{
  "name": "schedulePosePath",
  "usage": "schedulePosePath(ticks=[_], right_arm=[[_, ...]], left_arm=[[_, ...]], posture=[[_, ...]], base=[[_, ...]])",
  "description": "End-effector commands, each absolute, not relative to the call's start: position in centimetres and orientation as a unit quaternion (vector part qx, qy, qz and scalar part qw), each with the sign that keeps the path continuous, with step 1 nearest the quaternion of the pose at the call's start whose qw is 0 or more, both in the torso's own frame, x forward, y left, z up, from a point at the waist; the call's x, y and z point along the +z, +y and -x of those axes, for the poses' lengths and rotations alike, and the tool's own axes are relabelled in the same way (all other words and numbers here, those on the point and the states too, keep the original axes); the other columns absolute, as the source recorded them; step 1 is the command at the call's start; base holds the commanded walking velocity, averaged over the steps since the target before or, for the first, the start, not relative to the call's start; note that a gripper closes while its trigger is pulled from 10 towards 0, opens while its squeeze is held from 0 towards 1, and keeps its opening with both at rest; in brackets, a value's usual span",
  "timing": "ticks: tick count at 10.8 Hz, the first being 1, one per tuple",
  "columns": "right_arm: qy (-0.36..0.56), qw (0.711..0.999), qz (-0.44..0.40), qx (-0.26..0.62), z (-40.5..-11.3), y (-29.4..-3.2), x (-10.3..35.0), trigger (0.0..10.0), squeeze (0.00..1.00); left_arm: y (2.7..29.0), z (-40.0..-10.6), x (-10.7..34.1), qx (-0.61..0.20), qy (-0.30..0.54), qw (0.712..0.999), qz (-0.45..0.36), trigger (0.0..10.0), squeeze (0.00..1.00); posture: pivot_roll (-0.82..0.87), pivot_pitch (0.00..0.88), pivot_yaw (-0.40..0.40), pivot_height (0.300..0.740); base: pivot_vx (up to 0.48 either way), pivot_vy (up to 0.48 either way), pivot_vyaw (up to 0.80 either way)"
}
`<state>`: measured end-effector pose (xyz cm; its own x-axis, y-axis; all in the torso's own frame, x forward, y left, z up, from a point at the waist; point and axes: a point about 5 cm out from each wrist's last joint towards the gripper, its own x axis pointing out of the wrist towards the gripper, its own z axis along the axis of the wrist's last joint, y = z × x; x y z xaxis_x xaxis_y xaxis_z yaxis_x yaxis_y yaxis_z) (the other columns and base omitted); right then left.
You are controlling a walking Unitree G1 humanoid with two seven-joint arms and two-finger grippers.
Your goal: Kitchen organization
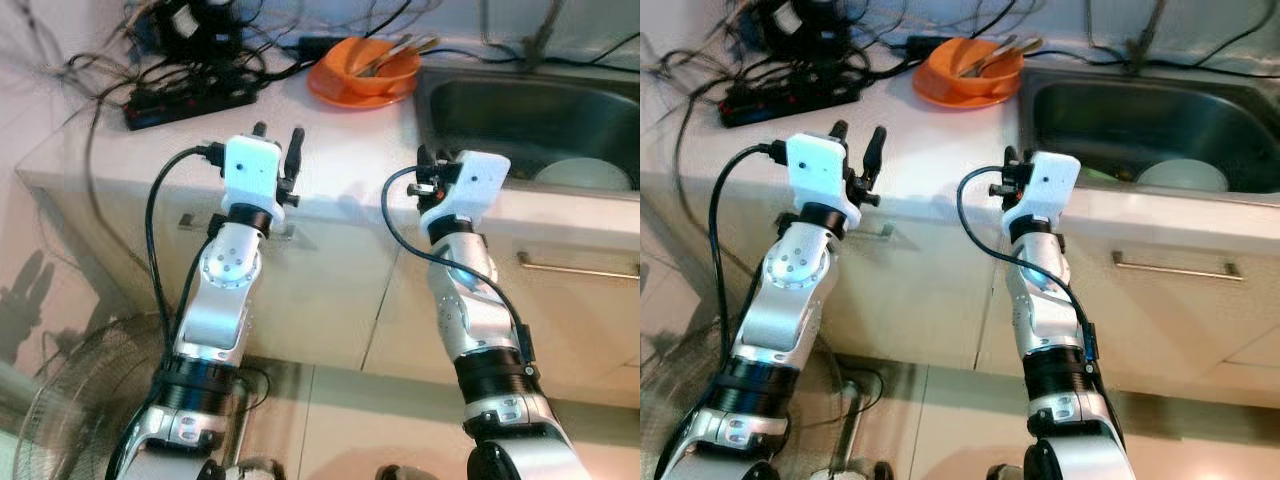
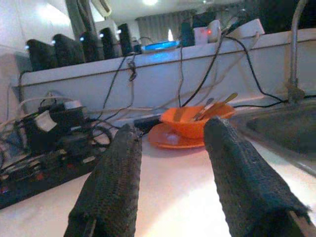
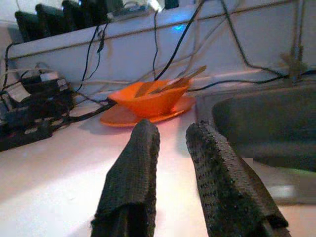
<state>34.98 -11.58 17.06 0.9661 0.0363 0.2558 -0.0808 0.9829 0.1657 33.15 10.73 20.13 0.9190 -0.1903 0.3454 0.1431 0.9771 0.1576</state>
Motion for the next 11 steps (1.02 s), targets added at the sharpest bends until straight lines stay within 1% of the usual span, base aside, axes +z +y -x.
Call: schedulePosePath(ticks=[1,8,10,11], right_arm=[[-0.131,0.987,-0.09,0.026,-35.14,-11.98,17.33,10.0,0.0],[-0.141,0.987,-0.07,0.029,-35.06,-11.94,17.56,10.0,0.0],[-0.151,0.986,-0.057,0.042,-34.95,-11.53,17.77,10.0,0.0],[-0.149,0.986,-0.067,0.042,-34.97,-11.54,17.75,10.0,0.0]], left_arm=[[10.33,-33.18,20.29,-0.091,-0.183,0.977,-0.064,10.0,0.0],[10.47,-33.16,20.61,-0.084,-0.19,0.976,-0.063,10.0,0.0],[10.47,-33.12,20.83,-0.084,-0.194,0.975,-0.063,10.0,0.0],[10.47,-33.13,20.95,-0.083,-0.196,0.975,-0.063,10.0,0.0]], posture=[[0.05,0.07,0.016,0.74],[0.05,0.076,0.015,0.74],[0.05,0.076,0.015,0.74],[0.05,0.075,0.014,0.74]], base=[[0.36,0.0,-0.67],[0.361,0.0,0.0],[0.36,0.0,0.54],[0.36,0.0,0.0]])
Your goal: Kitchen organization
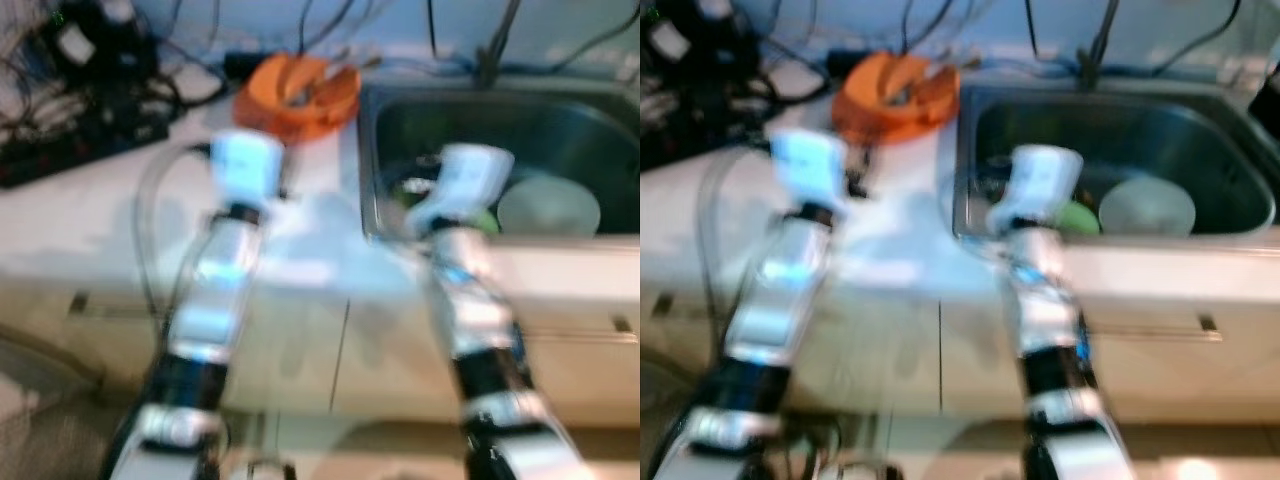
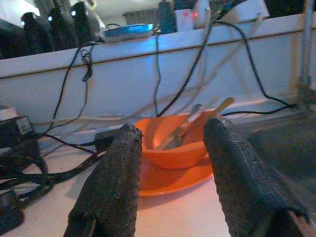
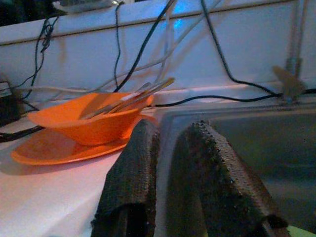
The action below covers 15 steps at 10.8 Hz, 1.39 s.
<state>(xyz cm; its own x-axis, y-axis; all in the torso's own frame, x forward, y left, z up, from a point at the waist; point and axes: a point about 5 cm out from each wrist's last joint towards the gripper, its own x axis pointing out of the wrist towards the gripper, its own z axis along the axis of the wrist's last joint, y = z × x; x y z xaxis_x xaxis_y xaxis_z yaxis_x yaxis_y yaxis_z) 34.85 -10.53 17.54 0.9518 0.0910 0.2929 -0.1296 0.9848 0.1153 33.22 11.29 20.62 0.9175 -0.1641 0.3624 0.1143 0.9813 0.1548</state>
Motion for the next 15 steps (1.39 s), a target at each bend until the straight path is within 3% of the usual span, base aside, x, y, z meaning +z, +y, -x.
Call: schedulePosePath(ticks=[1,12,15], right_arm=[[-0.148,0.986,-0.065,0.041,-34.97,-11.64,17.73,10.0,0.0],[-0.147,0.986,-0.066,0.043,-34.98,-11.57,17.54,10.0,0.0],[-0.144,0.986,-0.065,0.044,-34.95,-11.53,17.42,10.0,0.0]], left_arm=[[10.41,-33.13,21.05,-0.083,-0.197,0.975,-0.062,10.0,0.0],[10.07,-32.99,21.58,-0.091,-0.208,0.972,-0.063,10.0,0.0],[9.55,-32.87,21.7,-0.113,-0.199,0.972,-0.053,10.0,0.0]], posture=[[0.05,0.075,0.014,0.74],[0.05,0.069,0.016,0.74],[0.06,0.071,0.015,0.74]], base=[[0.356,0.0,0.0],[0.354,0.0,0.05],[0.0,0.0,0.0]])
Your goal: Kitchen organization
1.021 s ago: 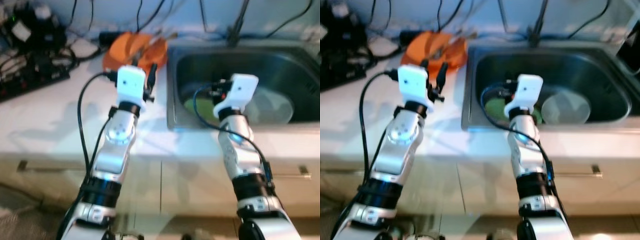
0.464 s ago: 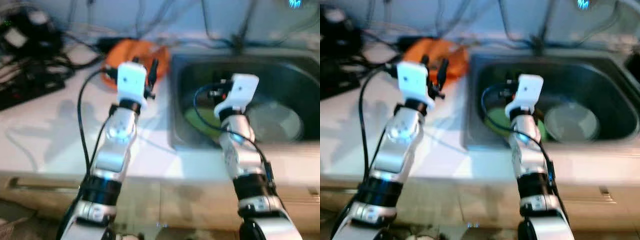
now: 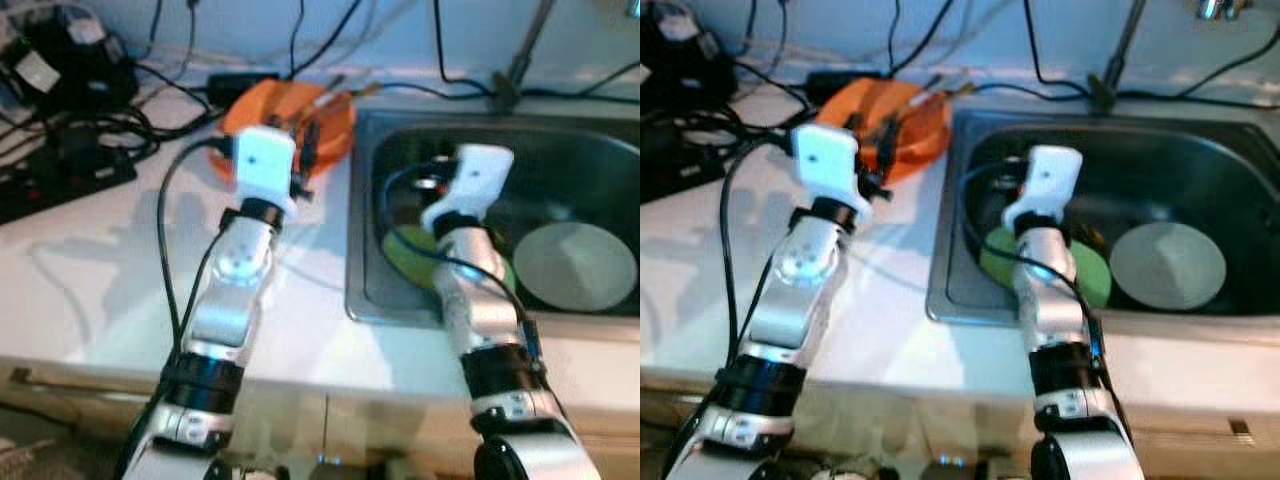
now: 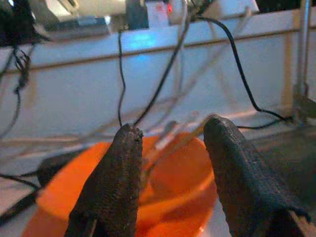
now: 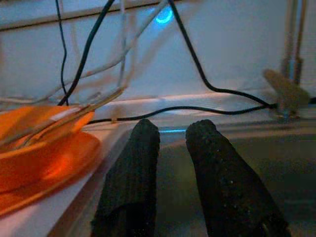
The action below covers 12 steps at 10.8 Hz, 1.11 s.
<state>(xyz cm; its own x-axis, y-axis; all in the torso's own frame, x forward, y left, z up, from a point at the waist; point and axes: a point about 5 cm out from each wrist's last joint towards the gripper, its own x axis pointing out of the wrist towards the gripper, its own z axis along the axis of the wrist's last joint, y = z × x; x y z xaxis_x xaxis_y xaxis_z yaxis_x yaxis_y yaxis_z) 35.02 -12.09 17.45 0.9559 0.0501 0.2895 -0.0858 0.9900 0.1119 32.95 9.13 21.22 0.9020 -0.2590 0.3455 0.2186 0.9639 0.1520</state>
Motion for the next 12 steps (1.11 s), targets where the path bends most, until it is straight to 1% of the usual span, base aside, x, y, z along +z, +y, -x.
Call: schedulePosePath(ticks=[1,3,4,6,7,9,10,11,12], right_arm=[[-0.143,0.987,-0.066,0.043,-34.9,-11.5,17.4,10.0,0.0],[-0.14,0.987,-0.068,0.043,-35.0,-11.5,17.2,10.0,0.0],[-0.137,0.987,-0.069,0.043,-35.0,-11.4,17.2,10.0,0.0],[-0.136,0.987,-0.07,0.043,-35.0,-11.4,17.1,10.0,0.0],[-0.134,0.987,-0.072,0.044,-35.0,-11.2,17.0,10.0,0.0],[-0.133,0.987,-0.074,0.044,-35.0,-11.0,17.0,10.0,0.0],[-0.132,0.988,-0.074,0.043,-35.0,-11.0,16.9,10.0,0.0],[-0.131,0.988,-0.075,0.042,-34.9,-11.1,16.8,10.0,0.0],[-0.13,0.988,-0.076,0.042,-34.9,-11.1,16.8,10.0,0.0]], left_arm=[[9.3,-33.0,21.8,-0.136,-0.174,0.974,-0.055,10.0,0.0],[10.0,-33.7,21.4,-0.171,-0.098,0.977,-0.081,10.0,0.0],[11.1,-34.0,21.2,-0.184,-0.052,0.979,-0.078,10.0,0.0],[13.3,-34.7,22.0,-0.177,-0.015,0.98,-0.093,10.0,0.0],[15.1,-35.8,22.0,-0.155,0.013,0.982,-0.106,10.0,0.0],[16.1,-37.0,21.8,-0.151,0.046,0.982,-0.1,10.0,0.0],[16.4,-38.0,21.7,-0.143,0.063,0.984,-0.086,10.0,0.76],[16.4,-38.6,21.7,-0.145,0.071,0.984,-0.076,10.0,1.0],[16.0,-39.2,21.7,-0.155,0.081,0.981,-0.082,10.0,0.65]], posture=[[0.06,0.078,0.016,0.74],[0.07,0.08,0.02,0.74],[0.07,0.08,0.024,0.74],[0.08,0.08,0.027,0.74],[0.09,0.079,0.036,0.74],[0.08,0.08,0.045,0.74],[0.08,0.083,0.049,0.74],[0.08,0.084,0.051,0.74],[0.08,0.086,0.054,0.74]], base=[[0.0,0.0,0.0],[0.0,0.0,0.0],[0.0,0.0,0.0],[0.0,0.0,0.0],[0.0,0.0,0.0],[0.0,0.0,0.0],[0.0,0.0,0.0],[0.0,0.0,0.0],[0.0,0.0,0.0]])
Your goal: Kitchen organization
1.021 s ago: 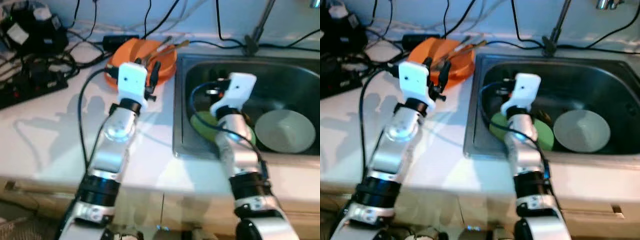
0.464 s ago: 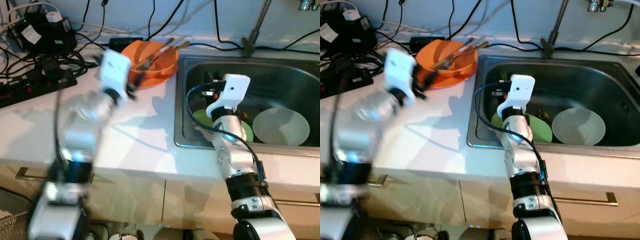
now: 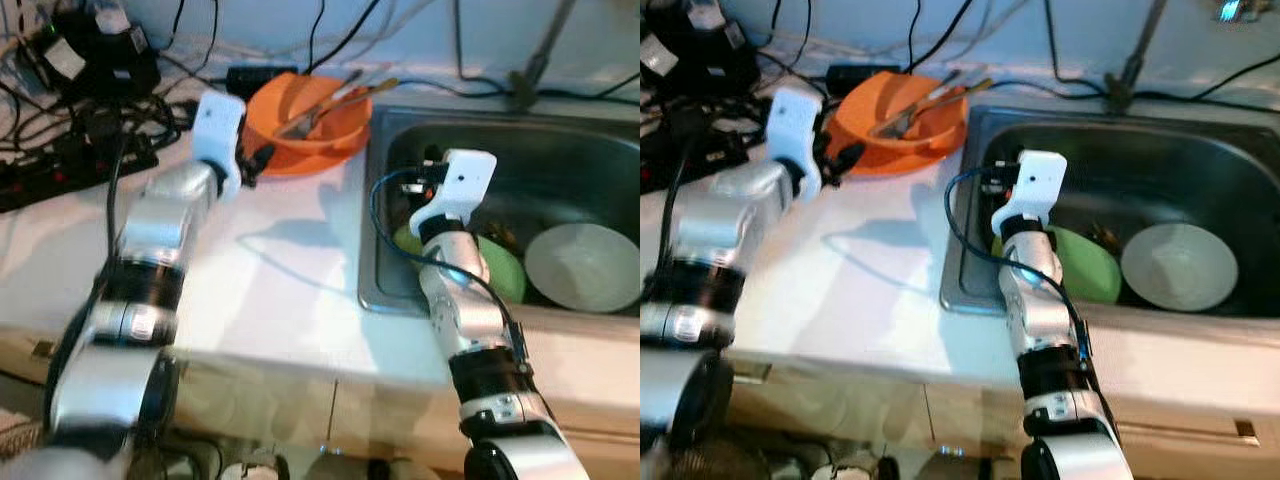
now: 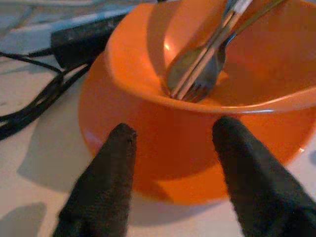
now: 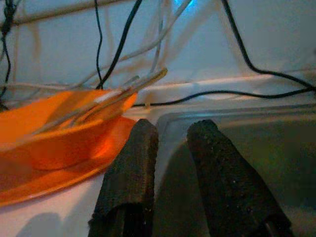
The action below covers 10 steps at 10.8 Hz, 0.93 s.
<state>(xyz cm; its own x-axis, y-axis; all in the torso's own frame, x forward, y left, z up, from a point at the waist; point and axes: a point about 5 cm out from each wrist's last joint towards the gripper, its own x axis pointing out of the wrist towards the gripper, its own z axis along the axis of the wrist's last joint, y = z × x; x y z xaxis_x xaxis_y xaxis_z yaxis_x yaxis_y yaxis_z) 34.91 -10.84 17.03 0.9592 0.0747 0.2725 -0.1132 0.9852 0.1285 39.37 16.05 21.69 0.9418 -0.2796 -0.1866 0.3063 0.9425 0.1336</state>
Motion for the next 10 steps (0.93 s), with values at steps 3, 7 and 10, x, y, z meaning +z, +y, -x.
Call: schedulePosePath(ticks=[3,7,10], right_arm=[[-0.129,0.988,-0.077,0.044,-34.8,-10.9,16.7,10.0,0.0],[-0.126,0.988,-0.078,0.042,-34.7,-10.8,16.5,10.0,0.0],[-0.136,0.987,-0.079,0.041,-34.5,-10.9,16.9,10.0,0.0]], left_arm=[[15.9,-40.6,22.2,-0.155,0.095,0.979,-0.089,10.0,0.0],[15.4,-41.4,21.6,-0.172,0.125,0.97,-0.115,10.0,0.0],[14.2,-41.8,21.6,-0.193,0.123,0.968,-0.107,10.0,0.0]], posture=[[0.07,0.088,0.065,0.74],[0.06,0.089,0.077,0.74],[0.04,0.082,0.087,0.74]], base=[[0.0,0.0,0.0],[0.0,0.0,0.0],[0.0,0.0,0.0]])
